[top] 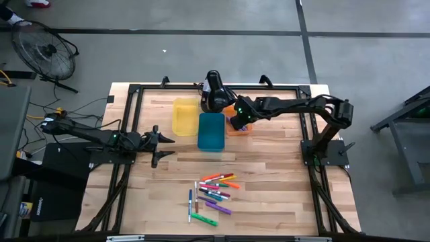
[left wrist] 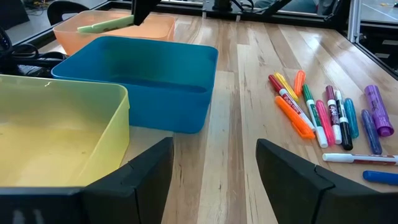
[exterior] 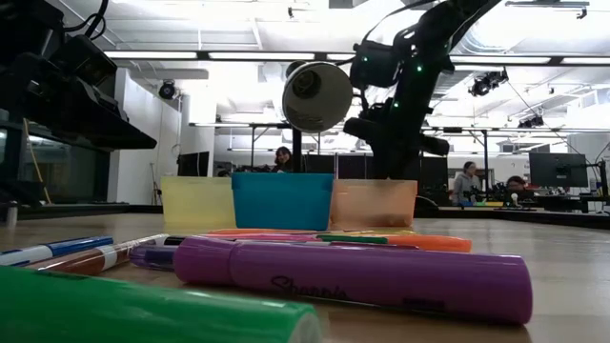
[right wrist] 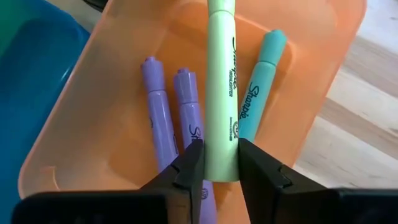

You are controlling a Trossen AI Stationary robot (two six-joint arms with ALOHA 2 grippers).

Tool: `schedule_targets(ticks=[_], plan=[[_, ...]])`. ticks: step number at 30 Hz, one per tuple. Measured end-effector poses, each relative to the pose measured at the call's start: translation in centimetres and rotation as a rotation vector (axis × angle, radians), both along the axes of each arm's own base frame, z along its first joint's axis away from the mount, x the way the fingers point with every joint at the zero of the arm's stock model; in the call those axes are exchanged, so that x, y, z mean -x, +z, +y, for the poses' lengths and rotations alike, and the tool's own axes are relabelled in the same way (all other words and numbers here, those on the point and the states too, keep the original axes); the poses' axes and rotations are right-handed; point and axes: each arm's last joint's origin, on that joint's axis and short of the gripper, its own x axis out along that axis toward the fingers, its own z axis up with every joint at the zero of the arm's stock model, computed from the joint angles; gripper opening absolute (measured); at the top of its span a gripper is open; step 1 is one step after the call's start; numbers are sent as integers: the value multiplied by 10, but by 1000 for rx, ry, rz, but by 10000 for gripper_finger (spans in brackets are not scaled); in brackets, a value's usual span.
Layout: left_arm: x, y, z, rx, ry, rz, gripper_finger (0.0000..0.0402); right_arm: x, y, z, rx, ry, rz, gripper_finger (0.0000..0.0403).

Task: Pick & Place Markers
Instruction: Put the light green highlighter into the orange bin, then put the purple highlighter into the orange bin

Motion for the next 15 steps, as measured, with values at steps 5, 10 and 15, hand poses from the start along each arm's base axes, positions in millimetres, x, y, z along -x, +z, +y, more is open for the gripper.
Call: schedule_targets(ticks=[5,10,15], plan=[[0,0,0,0,0,0,224,-1,0,3,11,14,5,95],[0,0,0,0,0,0,224,-2,0,6,26,24,12,97],[0,0,0,0,0,0,224,-2,1,6,39,42,19,98]])
